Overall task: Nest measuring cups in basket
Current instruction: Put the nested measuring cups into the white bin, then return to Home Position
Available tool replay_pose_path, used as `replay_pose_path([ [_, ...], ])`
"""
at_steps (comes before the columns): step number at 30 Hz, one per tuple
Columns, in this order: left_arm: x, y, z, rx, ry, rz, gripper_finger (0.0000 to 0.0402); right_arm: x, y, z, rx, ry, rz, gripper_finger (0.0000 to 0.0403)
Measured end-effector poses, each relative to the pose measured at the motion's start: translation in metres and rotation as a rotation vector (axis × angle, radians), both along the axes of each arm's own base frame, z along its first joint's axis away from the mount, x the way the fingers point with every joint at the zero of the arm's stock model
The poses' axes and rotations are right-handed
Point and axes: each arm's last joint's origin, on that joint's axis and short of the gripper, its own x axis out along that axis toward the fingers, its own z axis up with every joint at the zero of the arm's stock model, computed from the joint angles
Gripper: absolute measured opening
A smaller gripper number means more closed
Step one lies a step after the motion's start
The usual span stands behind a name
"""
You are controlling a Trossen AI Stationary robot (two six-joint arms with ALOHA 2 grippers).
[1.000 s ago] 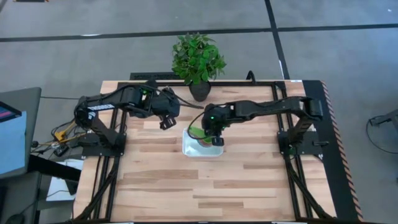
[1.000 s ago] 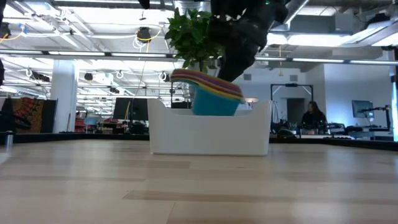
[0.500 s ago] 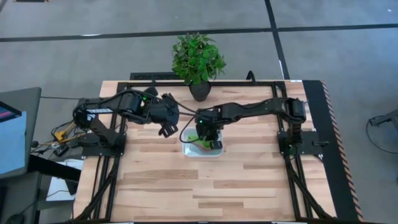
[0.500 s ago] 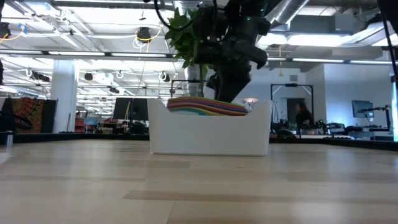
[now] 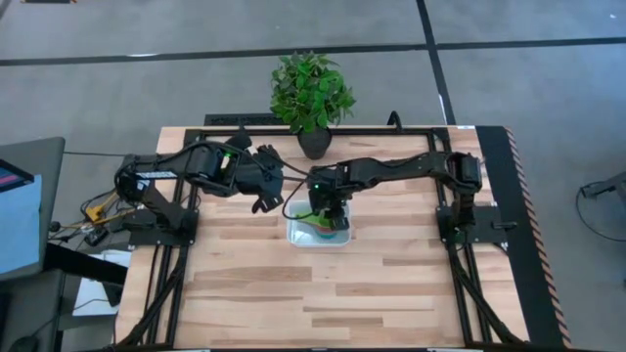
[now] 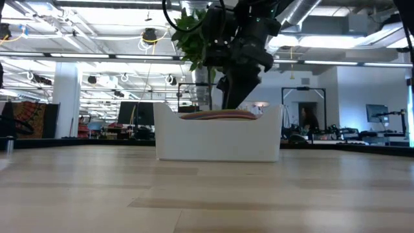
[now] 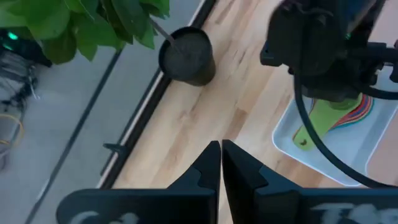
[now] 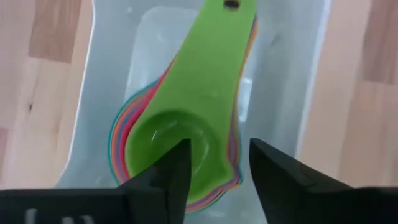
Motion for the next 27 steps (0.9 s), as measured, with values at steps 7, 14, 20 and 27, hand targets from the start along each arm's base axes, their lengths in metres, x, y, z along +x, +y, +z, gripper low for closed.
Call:
replay_pose_path([
  [7, 0.000, 0.002, 0.002, 0.105, 0.013, 0.017, 0.0034, -0.003, 0.000, 0.017, 0.015, -0.061, -0.043, 0.0223],
  [14, -0.006, 0.002, 0.021, 0.076, -0.123, -0.062, 0.0048, -0.030, 0.000, 0.083, 0.067, -0.286, -0.172, 0.0210],
  [20, 0.015, -0.006, 0.031, 0.010, -0.309, -0.257, 0.0026, -0.081, 0.006, 0.144, 0.099, -0.538, -0.262, 0.0170],
  [27, 0.035, -0.003, 0.018, -0.027, -0.564, -0.468, 0.0003, -0.153, 0.012, 0.183, 0.119, -0.852, -0.391, 0.0099],
])
